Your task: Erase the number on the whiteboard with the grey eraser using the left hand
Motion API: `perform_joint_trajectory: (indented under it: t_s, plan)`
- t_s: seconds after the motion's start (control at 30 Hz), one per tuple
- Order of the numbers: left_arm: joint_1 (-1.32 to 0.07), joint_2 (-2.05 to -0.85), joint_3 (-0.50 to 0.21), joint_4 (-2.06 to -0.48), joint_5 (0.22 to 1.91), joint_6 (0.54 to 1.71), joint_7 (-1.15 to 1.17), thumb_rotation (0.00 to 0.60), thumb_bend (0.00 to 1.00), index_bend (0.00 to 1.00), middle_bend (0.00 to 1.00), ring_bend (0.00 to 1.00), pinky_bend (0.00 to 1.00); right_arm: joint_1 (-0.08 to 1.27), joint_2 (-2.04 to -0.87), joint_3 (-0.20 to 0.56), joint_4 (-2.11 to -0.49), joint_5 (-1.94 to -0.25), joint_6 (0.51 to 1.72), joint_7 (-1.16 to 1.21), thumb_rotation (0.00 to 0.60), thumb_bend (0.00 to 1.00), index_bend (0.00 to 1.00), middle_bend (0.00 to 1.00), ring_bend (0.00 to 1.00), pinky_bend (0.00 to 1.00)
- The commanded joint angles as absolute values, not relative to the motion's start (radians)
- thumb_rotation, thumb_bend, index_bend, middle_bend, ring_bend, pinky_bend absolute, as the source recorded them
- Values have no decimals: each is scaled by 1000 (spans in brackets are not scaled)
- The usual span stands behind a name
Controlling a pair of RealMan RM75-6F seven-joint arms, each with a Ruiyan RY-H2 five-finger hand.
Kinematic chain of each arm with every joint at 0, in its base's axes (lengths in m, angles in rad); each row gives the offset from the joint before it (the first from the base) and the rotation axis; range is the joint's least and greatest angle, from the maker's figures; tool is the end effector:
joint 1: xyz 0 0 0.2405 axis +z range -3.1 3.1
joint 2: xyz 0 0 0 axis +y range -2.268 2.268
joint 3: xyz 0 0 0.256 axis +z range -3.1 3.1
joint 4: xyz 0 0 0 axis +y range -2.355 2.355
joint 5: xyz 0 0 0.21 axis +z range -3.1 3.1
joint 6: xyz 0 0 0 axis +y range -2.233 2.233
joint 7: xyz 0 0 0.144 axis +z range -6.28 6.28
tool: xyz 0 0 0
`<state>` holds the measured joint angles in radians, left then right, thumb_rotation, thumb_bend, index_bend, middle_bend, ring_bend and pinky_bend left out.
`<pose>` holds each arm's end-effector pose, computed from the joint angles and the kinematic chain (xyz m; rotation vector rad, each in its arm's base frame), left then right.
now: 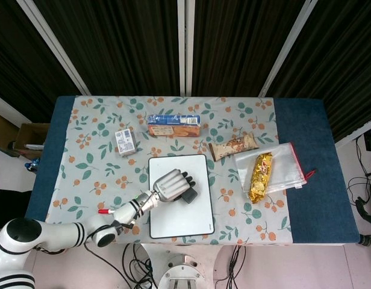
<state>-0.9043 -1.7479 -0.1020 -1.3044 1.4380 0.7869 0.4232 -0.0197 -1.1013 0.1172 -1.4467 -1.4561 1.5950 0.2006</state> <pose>-0.0798 0.3130 -0.1022 -2.3726 -0.4404 -0.8914 -0.3525 -0.1588 0.2105 1.1810 -0.8385 0.9423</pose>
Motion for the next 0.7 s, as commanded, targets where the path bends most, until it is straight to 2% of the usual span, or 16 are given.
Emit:
perform_joint_trajectory:
  t_s: [0.03,0.43,0.7]
  plan:
    - [-915,-1757,-120,-1269,1414,781,414,600,406,612,573,461,503,-22,-1099,118,-1449,-1457,1599,201,600,201,0,0,0,0]
    - [-953,-1786,-159,-1144,1346,753,381,600,413,613,574,463,489,-22,-1096,118,-1459,-1457,1595,185,600,209,0,0,0,0]
    - [-954,-1781,-147,-1165,1358,781,370,600,413,615,575,465,489,-24,-1096,119,-1454,-1453,1592,190,600,214,0,0,0,0]
